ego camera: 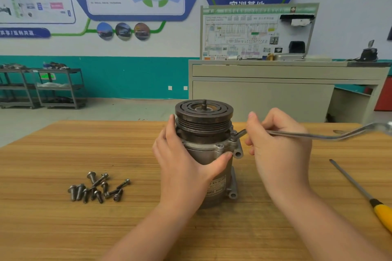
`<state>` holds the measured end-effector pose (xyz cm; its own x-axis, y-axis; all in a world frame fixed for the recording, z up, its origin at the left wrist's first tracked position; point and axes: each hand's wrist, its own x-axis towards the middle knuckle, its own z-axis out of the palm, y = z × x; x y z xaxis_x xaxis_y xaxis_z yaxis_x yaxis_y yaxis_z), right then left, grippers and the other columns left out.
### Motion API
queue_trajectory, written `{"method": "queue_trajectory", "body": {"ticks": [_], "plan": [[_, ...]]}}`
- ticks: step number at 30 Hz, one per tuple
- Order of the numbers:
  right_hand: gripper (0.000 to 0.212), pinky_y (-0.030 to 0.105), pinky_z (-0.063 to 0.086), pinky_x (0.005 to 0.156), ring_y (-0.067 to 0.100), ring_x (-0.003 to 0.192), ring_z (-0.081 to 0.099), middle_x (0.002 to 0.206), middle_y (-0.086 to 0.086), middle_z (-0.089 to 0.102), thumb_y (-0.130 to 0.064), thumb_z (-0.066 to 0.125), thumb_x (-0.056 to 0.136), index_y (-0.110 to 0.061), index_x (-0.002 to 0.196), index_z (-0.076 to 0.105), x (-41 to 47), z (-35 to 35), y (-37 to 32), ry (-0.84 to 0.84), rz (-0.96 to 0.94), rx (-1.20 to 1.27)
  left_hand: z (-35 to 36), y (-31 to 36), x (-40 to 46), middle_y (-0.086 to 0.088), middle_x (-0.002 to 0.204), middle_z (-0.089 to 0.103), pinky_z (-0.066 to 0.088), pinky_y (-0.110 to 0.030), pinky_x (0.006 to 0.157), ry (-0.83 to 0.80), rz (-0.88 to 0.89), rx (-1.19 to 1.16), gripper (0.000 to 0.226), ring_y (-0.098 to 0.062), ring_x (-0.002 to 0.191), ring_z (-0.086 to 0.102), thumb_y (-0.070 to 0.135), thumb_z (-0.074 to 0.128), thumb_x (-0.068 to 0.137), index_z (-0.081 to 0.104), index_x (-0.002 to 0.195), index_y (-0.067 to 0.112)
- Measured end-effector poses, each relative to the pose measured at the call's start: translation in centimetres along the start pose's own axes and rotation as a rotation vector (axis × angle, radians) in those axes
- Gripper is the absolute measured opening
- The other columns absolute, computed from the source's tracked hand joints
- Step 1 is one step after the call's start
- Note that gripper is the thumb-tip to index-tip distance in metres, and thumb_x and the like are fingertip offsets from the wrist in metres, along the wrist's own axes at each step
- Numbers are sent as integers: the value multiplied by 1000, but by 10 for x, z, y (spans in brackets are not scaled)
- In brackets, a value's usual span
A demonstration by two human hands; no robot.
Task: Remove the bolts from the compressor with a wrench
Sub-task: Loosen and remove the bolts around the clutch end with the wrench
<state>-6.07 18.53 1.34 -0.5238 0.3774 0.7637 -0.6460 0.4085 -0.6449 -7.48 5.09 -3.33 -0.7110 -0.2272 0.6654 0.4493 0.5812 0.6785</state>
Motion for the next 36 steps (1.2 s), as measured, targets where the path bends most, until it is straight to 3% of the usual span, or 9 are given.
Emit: {"method": "queue_trajectory", "body": {"ticks": [3,6,10,13,17,22,26,31,36], "plan": [[54,11,29,45,7,48,38,46,-6,30,-6,61,84,-33,58,23,-11,5,-12,-86,-331,-239,0,-2,0,-5,143,33,30,-45,113,-8,-8,20,125,-20,133,23,67,74,56,10,152,22],[51,9,27,45,3,49,36,46,-13,27,-4,63,80,-31,59,25,-17,3,-10,-119,-365,-282,0,-1,-1,-3,144,32,30,-41,113,-1,-3,29,124,-18,134,23,65,78,57,8,152,27],[34,13,40,44,3,43,51,54,-1,60,-18,70,88,-25,57,56,-14,-10,6,-84,135,214,-1,2,-1,-7,143,34,26,-36,110,-3,0,17,125,-17,131,23,66,72,56,10,153,18],[38,17,37,36,9,38,48,49,3,57,-13,65,88,-24,53,58,3,-12,20,-107,592,613,-3,2,-1,-7,140,36,28,-36,109,-10,17,50,124,-20,129,26,67,70,57,10,152,16],[20,14,27,30,5,33,39,46,0,48,-16,64,91,-16,76,50,29,-1,38,-165,972,708,-5,3,-1,-11,138,39,29,-37,107,-21,42,91,122,-25,128,31,67,68,58,14,152,12],[32,15,30,32,5,36,43,46,2,52,-8,64,89,-16,64,45,41,-11,35,-97,759,766,-5,2,0,-8,139,37,32,-41,109,-31,49,101,121,-24,128,29,70,66,58,10,152,17],[49,16,33,36,7,38,46,47,4,57,-2,64,89,-22,47,48,24,-17,23,-141,477,515,-4,0,0,-9,138,38,31,-38,108,-29,43,114,121,-22,128,29,70,65,58,12,152,16],[38,19,42,42,8,39,50,51,6,60,-7,67,88,-8,59,43,11,-15,11,-109,244,253,-4,2,-1,-10,139,38,32,-40,107,-29,35,113,121,-23,127,29,70,65,58,13,151,15],[33,41,50,51,21,45,54,53,10,58,-17,67,88,-11,63,46,7,-10,1,-72,16,-30,-5,1,0,-10,139,37,35,-44,109,-42,32,118,120,-25,129,29,71,65,58,12,151,16]]}}
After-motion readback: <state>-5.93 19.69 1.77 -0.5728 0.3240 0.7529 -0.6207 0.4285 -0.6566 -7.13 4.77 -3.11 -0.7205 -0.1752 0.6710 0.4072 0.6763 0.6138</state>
